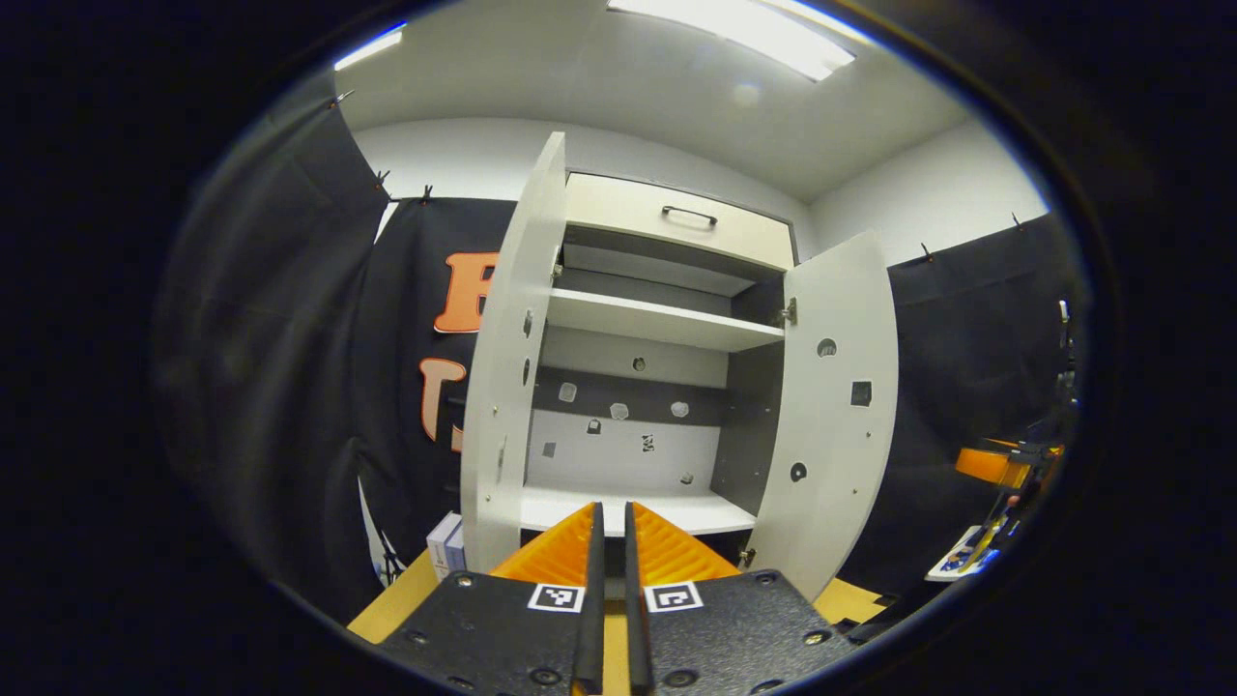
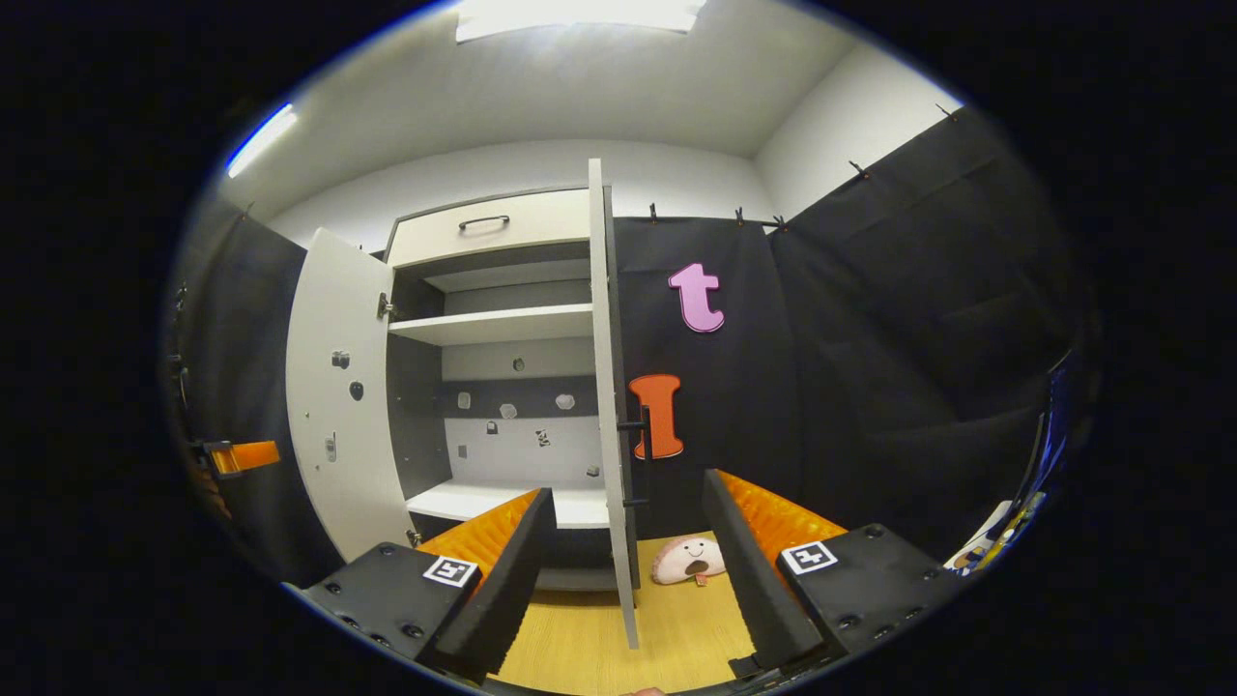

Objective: Open the right door of the double-door shoe cabinet with the right hand, and open the left door with the left hand.

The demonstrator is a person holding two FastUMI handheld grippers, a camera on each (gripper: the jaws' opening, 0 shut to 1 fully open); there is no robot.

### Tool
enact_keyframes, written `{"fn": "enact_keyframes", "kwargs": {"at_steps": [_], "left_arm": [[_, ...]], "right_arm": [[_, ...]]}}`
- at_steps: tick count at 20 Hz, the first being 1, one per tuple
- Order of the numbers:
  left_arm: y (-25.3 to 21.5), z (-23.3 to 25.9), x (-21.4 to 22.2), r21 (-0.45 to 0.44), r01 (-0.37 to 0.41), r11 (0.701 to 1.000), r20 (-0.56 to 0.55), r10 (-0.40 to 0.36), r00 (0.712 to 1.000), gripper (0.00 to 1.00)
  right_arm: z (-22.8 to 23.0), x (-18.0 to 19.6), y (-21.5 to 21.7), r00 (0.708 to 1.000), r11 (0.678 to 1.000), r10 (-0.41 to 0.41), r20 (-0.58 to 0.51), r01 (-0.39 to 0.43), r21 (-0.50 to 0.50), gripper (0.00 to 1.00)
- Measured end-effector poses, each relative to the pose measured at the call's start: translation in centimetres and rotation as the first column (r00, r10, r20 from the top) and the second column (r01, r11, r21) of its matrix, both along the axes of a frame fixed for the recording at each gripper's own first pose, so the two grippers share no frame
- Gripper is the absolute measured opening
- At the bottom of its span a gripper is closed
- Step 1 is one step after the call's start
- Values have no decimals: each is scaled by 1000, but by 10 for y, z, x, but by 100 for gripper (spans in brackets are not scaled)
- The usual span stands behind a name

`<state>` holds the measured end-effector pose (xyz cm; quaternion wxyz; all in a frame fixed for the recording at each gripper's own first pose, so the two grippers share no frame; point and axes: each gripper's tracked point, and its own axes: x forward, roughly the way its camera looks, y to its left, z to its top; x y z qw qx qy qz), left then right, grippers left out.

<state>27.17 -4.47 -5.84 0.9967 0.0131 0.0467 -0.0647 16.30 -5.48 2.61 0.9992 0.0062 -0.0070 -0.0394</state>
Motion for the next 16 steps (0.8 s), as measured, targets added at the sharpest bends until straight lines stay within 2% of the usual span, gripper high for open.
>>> {"fn": "enact_keyframes", "kwargs": {"at_steps": [1,3,4,5,6,7,11,12,16], "left_arm": [[-5,1,-1,-18,-3,1000,6,3,1000,17],[-13,1,0,-37,-15,999,7,15,1000,55],[-16,1,-1,-43,-19,999,9,19,1000,59],[-17,3,-1,-50,-26,998,19,27,999,73],[-20,4,1,-57,-25,998,30,27,999,93],[-23,4,3,-62,-26,998,31,28,999,97],[-18,6,9,-51,-72,996,62,75,995,92],[-16,6,9,-40,-80,996,64,83,995,94],[-9,5,10,-4,-100,995,65,100,993,94]], "right_arm": [[2,-1,0,1000,1000,17,4,-17,-2,99],[2,-4,-1,999,999,42,-2,-42,-11,99],[2,-5,-2,999,999,47,-4,-47,-16,99],[3,-7,-3,998,998,55,-2,-55,-17,99],[4,-6,-1,998,998,64,8,-64,-14,99],[4,-5,-1,998,998,64,7,-64,-8,99],[0,-8,9,995,995,103,0,-103,4,99],[0,-7,9,995,995,104,2,-104,-1,99],[-3,-8,11,993,993,116,-11,-116,-16,99]]}}
